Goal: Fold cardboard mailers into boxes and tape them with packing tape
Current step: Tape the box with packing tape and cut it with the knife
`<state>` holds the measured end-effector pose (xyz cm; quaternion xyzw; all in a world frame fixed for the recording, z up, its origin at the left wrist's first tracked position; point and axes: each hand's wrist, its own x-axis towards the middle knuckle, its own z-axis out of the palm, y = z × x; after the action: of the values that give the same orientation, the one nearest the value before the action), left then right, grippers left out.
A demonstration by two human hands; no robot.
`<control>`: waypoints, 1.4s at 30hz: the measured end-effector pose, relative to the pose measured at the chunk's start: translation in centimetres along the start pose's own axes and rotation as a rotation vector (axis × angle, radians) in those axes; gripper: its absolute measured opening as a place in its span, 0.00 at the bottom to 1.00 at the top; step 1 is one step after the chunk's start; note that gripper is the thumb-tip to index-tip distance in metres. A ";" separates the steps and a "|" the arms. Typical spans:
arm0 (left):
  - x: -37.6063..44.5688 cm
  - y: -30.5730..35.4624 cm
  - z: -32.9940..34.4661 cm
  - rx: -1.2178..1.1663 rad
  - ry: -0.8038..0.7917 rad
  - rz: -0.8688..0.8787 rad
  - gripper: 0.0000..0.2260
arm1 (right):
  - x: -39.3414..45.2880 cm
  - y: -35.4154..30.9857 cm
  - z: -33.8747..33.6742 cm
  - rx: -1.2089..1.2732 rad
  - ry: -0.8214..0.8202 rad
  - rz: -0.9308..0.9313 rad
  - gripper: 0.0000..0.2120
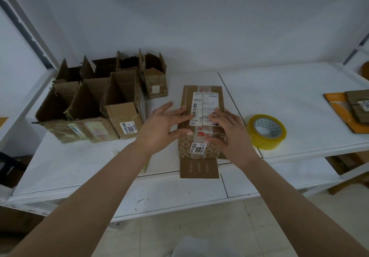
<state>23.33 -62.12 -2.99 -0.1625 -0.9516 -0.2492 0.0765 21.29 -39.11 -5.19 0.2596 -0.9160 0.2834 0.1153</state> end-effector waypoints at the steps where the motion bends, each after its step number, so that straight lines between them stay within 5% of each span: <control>1: 0.4 0.7 0.1 0.074 0.009 0.035 0.28 | 0.0 -0.1 0.2 0.015 0.009 -0.007 0.27; 7: 1.3 2.8 2.4 0.021 -0.078 0.081 0.26 | -1.5 0.4 -0.6 0.312 0.063 0.061 0.29; 11: 1.2 2.6 2.6 -0.034 -0.025 0.062 0.26 | -2.3 0.9 -0.6 0.018 0.125 0.310 0.21; 18: 1.1 2.7 2.7 -0.050 -0.008 0.058 0.26 | -2.3 -0.2 -1.0 -0.159 0.164 0.089 0.16; 23: 1.1 2.7 2.6 -0.074 -0.006 0.053 0.26 | -2.5 -0.4 -1.7 -0.014 0.019 0.011 0.09; 30: 1.0 2.6 2.6 -0.121 -0.013 0.036 0.26 | -2.5 3.4 -2.8 0.186 0.002 0.164 0.07; 35: 1.0 2.7 2.6 -0.108 -0.024 0.029 0.25 | -1.3 3.8 -1.5 0.160 -0.071 0.077 0.14; 42: 1.0 3.0 2.6 -0.076 -0.022 0.026 0.26 | -1.3 3.2 0.5 0.005 -0.099 -0.003 0.40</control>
<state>23.27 -58.05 -3.64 -0.1802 -0.9401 -0.2823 0.0629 20.63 -36.62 -7.50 0.2751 -0.9194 0.2722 0.0699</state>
